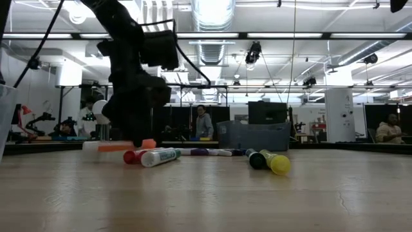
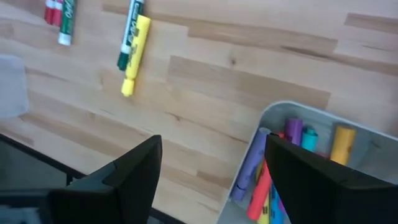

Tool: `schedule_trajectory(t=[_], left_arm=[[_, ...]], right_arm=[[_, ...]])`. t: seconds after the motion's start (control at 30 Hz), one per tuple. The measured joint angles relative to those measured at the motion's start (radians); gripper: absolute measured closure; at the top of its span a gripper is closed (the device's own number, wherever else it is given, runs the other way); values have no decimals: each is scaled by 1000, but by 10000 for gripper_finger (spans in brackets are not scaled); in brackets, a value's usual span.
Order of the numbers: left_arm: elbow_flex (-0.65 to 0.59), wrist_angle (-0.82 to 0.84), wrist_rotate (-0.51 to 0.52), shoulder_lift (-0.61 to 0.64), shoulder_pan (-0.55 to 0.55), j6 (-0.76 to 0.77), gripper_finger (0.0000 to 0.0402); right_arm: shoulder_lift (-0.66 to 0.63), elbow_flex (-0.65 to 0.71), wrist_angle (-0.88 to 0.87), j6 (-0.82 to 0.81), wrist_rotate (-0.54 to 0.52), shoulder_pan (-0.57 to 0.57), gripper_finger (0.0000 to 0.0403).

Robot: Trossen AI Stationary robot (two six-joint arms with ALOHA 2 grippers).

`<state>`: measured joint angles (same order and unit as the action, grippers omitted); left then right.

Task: Pick & Place Markers
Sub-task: Put the orange marker pen into the transparent bin

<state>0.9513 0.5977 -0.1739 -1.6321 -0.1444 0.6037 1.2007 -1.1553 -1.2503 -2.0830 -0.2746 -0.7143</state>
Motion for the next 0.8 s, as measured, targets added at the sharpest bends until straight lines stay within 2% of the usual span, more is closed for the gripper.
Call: schedule_trajectory(t=[0.4, 0.67, 0.8], left_arm=[[123, 70, 7, 66, 0, -28, 360], [260, 84, 0, 80, 0, -57, 360], [344, 223, -30, 86, 10, -104, 360]], right_arm=[[0, 0, 8, 3, -82, 10, 135], [0, 0, 55, 90, -99, 64, 144], [0, 0, 86, 147, -102, 97, 145]])
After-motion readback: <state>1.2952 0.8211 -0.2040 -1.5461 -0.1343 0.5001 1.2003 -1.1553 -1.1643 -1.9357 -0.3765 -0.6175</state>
